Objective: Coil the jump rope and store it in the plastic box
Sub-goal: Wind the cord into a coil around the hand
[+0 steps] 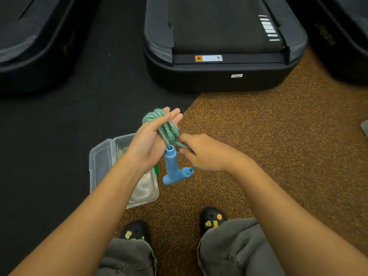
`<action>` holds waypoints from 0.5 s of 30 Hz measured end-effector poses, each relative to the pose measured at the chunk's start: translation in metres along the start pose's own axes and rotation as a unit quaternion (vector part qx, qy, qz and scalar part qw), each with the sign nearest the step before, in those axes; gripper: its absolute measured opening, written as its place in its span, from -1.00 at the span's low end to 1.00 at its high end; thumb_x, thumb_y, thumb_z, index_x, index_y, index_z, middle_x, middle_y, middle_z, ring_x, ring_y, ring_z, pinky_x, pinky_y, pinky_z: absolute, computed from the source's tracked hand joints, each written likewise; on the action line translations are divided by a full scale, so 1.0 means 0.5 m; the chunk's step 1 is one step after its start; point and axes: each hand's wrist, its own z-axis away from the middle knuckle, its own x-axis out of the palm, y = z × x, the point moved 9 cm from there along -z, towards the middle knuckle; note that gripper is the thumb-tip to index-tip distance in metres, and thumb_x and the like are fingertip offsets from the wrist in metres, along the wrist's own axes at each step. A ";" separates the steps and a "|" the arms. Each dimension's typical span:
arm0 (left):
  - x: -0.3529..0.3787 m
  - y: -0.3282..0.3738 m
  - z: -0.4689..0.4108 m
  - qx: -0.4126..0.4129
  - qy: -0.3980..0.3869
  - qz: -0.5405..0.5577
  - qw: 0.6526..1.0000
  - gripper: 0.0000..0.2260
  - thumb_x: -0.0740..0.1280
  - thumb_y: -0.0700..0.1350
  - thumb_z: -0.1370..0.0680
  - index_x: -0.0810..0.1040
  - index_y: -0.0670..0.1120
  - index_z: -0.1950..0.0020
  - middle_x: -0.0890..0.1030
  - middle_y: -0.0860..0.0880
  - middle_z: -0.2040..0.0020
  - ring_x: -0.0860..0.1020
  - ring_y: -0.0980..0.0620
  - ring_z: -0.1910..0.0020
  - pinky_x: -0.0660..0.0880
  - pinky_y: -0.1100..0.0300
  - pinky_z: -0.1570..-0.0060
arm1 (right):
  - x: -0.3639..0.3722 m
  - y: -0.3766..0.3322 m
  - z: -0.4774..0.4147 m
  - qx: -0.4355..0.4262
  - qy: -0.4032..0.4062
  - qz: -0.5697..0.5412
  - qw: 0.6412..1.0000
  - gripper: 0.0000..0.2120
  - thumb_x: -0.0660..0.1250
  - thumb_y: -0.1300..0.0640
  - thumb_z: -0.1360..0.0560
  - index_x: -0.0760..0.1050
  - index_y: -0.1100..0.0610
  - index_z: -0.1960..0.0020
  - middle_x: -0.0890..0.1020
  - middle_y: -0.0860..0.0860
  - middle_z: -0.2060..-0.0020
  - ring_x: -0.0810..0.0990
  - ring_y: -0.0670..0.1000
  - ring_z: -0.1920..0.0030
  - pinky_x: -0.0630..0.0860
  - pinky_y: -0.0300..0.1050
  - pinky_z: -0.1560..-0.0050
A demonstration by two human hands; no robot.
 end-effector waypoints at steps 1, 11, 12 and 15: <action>-0.002 -0.001 0.000 0.007 0.006 -0.036 0.999 -0.58 0.22 -0.24 -0.51 0.29 -0.16 -0.37 0.42 -0.10 -0.36 0.50 0.05 -0.20 0.53 0.28 -0.01 | -0.003 -0.002 0.002 -0.004 0.001 0.001 1.000 -0.91 0.14 0.11 -0.57 0.33 0.11 0.08 0.47 0.05 0.24 0.44 0.09 0.22 0.28 -0.11 0.22; -0.005 -0.030 0.002 0.020 -0.023 -0.396 0.918 -0.73 0.12 0.05 -0.59 0.58 0.02 -0.05 0.59 0.01 -0.12 0.56 0.14 -0.05 0.42 0.17 -0.17 | -0.083 -0.034 0.030 -0.076 0.117 -0.027 0.990 -0.87 0.31 0.04 -0.49 0.51 0.10 0.16 0.42 -0.13 0.48 0.37 -0.17 0.43 0.29 -0.33 0.31; 0.000 -0.040 0.006 -0.005 -0.046 -0.395 0.918 -0.64 0.07 0.12 -0.58 0.62 0.00 0.04 0.65 -0.04 0.00 0.59 0.08 -0.01 0.44 0.14 -0.12 | -0.094 -0.030 0.033 -0.078 0.131 -0.045 0.987 -0.86 0.32 0.04 -0.49 0.51 0.10 0.17 0.48 -0.11 0.48 0.40 -0.15 0.43 0.32 -0.33 0.29; 0.027 -0.059 0.014 -0.054 -0.129 -0.372 0.918 -0.30 -0.02 0.29 -0.49 0.56 -0.32 0.05 0.61 -0.07 0.33 0.57 0.02 0.24 0.47 0.10 0.05 | -0.118 -0.013 0.041 -0.073 0.157 -0.100 0.980 -0.85 0.35 0.05 -0.47 0.52 0.13 0.18 0.51 -0.09 0.49 0.41 -0.11 0.41 0.30 -0.39 0.32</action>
